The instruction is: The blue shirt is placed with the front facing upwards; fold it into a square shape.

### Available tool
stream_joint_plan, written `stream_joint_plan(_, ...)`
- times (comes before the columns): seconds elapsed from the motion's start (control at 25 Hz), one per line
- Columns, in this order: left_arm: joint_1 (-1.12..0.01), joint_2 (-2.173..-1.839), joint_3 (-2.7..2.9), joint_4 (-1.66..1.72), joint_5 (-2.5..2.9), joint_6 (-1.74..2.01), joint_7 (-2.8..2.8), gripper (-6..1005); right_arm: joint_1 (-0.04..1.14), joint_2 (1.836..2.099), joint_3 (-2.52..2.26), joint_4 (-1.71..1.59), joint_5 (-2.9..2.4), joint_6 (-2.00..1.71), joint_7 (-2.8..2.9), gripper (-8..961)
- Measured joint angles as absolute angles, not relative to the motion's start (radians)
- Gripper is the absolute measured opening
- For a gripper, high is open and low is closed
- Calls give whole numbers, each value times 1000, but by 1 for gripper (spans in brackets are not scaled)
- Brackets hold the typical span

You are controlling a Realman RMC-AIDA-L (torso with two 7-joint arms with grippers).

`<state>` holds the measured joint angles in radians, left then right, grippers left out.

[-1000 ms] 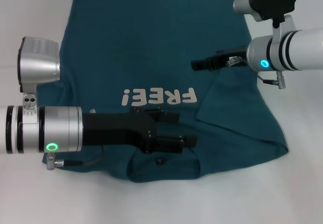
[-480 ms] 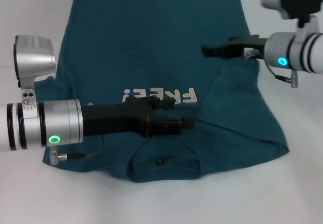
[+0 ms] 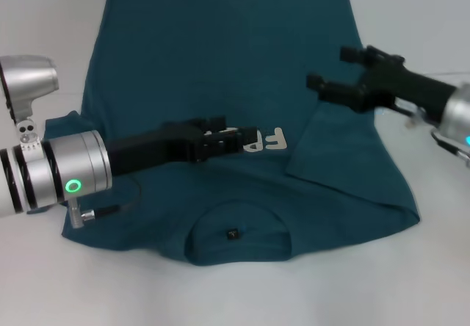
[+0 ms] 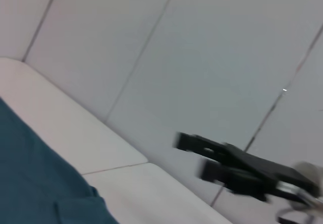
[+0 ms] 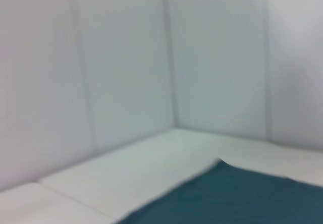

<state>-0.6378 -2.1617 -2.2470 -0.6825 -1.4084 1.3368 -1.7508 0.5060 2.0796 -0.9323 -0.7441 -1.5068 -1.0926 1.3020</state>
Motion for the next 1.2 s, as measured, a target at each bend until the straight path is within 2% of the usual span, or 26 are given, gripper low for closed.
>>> stream_joint_plan(0.24,-634,-2163,-2247,-681,-1408,1280,-1761,875,406,2068,-835,-738,-1511,-1405,1229,945)
stream_joint_plan(0.4,-641,-2163,-2247,-663,-1408,1242,-1769,875,349,2039,-818,-740,-1538,-1571,1209,945)
stream_joint_plan(0.44,-643,-2163,-2247,-659,-1408,1233,-1772,875,330,2024,-813,-741,-1558,-1621,1210,945)
stream_joint_plan(0.76,-631,-2162,-2241,-661,-1407,1205,-1785,876,321,1998,-762,-750,-1670,-1645,1330,946)
stream_joint_plan(0.92,-603,-2158,-2229,-702,-1400,1219,-1777,876,327,1999,-716,-783,-1728,-1645,1389,947)
stream_joint_plan(1.2,-527,-2155,-2175,-836,-1397,1238,-1753,876,338,2027,-711,-960,-1897,-1668,1542,947)
